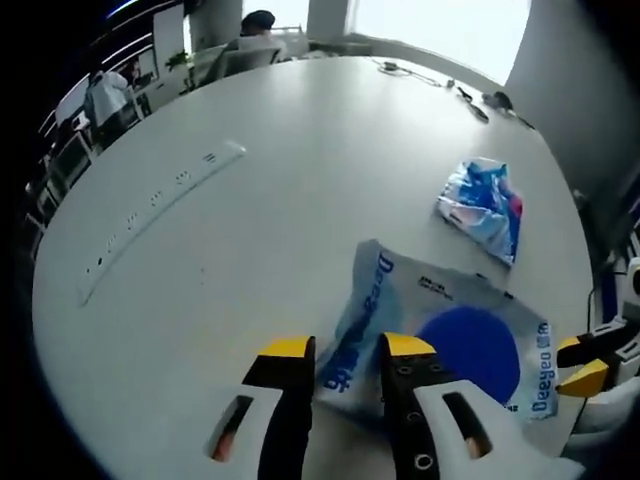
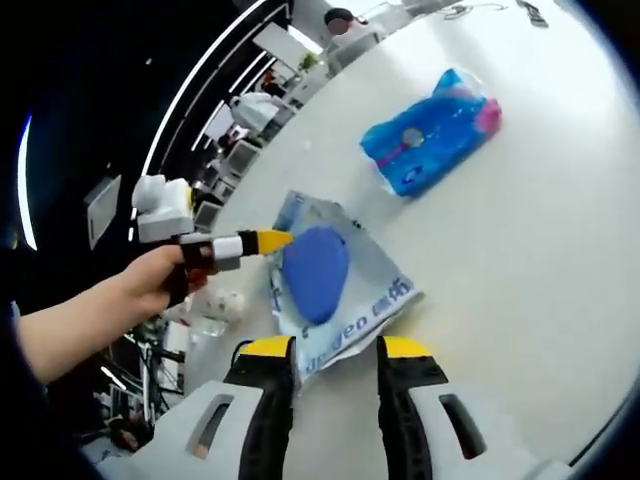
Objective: Arrange the tabletop items into an orderly group along one side of the table until the central work area is clear of visible clutter.
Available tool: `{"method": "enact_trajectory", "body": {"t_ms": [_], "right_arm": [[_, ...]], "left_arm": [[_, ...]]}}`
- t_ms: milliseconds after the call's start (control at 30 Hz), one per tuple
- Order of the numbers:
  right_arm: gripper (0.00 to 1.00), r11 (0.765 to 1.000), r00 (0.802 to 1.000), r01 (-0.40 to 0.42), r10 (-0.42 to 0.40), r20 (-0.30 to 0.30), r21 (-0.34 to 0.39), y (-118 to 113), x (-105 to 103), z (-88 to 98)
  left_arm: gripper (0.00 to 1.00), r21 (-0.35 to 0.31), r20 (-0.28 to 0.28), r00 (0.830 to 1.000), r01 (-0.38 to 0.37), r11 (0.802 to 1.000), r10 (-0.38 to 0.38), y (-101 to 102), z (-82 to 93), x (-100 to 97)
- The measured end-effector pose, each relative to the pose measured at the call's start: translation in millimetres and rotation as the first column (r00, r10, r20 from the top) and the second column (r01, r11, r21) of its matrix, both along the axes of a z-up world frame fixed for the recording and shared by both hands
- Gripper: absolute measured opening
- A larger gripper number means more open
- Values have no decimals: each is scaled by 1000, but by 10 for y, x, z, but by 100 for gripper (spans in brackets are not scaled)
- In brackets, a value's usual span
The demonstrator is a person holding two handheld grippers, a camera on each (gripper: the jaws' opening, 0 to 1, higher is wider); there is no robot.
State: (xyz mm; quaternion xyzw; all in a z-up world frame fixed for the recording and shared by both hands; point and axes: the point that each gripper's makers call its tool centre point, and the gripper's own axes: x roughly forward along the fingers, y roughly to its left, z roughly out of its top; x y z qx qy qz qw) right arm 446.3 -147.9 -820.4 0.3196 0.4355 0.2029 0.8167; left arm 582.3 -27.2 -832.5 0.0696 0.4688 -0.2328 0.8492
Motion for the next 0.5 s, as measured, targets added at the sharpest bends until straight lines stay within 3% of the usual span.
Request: {"method": "enact_trajectory", "body": {"t_ms": [133,267,500], "right_arm": [[8,1000,1000,16,-16,-13,-10,-57,-16,-43],[2,999,999,31,-31,-9,-11,-116,5,-49],[0,999,998,51,-51,36,-7,-187,117,77]], "left_arm": [[5,-5,-14,1000,-17,1000,17,7,2,-15],[2,4,-22,1000,-8,1000,8,4,7,-52],[0,19,-32,999,-20,1000,21,66,54,-117]]}}
